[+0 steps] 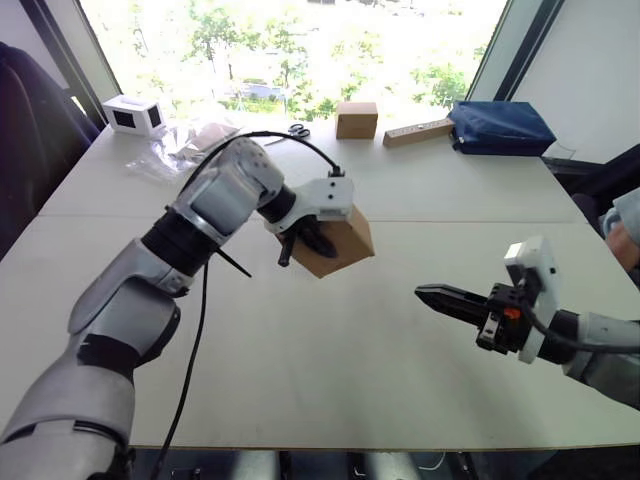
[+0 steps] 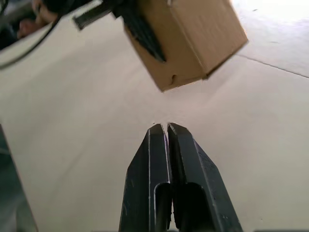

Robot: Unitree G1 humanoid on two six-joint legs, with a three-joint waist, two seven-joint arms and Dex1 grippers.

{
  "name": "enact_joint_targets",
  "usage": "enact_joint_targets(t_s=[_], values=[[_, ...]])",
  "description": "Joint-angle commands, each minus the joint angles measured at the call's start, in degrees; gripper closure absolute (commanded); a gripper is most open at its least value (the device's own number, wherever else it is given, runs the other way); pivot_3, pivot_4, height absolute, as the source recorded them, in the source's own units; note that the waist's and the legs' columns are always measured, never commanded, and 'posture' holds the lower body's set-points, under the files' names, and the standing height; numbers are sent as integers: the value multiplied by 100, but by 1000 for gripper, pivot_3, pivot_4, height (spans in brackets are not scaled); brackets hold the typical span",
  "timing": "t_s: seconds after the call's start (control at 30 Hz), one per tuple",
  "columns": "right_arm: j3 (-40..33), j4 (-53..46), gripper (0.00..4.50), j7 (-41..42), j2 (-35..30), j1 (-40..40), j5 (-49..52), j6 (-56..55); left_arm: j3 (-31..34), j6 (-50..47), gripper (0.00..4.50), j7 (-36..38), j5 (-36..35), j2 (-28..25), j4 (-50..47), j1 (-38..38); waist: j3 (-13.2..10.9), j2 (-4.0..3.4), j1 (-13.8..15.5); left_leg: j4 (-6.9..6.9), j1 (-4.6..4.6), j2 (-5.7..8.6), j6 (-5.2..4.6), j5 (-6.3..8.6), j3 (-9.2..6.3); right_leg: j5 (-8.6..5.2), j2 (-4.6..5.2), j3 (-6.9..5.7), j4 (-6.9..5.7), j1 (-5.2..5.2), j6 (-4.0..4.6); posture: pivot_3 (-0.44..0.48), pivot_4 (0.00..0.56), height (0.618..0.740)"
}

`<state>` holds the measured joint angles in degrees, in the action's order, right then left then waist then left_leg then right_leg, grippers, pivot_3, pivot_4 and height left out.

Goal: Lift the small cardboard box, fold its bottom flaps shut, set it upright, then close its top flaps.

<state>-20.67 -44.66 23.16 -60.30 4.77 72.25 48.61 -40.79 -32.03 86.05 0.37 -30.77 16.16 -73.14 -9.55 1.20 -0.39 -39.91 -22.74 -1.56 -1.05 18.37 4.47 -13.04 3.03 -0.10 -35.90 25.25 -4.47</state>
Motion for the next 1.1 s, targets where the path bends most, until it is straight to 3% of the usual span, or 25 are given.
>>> enact_joint_targets(t_s=[0.03,0.13,0.37,0.67,0.93,1.03,1.1], values=[[350,-560,4412,-43,-402,-306,-380,183,-432,18,4500,448,546,14,-431,-399,0,0,0,-1,-3,-5,0,0,1,0,0,1,-1,4,0,0,150,740],[467,-946,4412,-230,-704,-186,-623,445,-1017,-961,4500,633,367,-78,-1075,-598,0,0,8,-9,-26,-10,0,0,-1,0,0,1,-1,18,1,0,150,740],[927,-869,4412,-632,-234,-232,-994,425,-1799,-2243,4500,645,-430,-816,-2589,-938,0,0,-15,-17,-43,-12,0,0,-8,1,-2,3,-2,30,-3,0,150,740],[1261,-914,4412,-718,219,-136,-1413,396,-2012,-2846,4500,399,-98,-660,-2731,-669,0,-1,49,-21,-36,-5,0,-1,-9,0,-8,5,-11,25,-8,0,150,740],[1209,-854,4412,-501,373,140,-1801,280,-2153,-3398,4500,326,-334,-658,-3147,-611,1,-1,108,-23,-34,-1,0,-1,-9,0,-14,9,-14,24,-8,0,150,740],[1251,-763,4500,-424,386,73,-1921,270,-2176,-3390,3863,303,-377,-758,-3311,-553,1,-2,106,-23,-32,-2,0,-1,-9,0,-15,10,-16,24,-8,0,150,740],[1301,-703,4500,-376,408,-6,-1989,275,-2160,-3293,3214,264,-371,-795,-3365,-527,1,-2,106,-23,-30,-2,0,-1,-9,0,-17,10,-17,24,-8,0,150,740]])
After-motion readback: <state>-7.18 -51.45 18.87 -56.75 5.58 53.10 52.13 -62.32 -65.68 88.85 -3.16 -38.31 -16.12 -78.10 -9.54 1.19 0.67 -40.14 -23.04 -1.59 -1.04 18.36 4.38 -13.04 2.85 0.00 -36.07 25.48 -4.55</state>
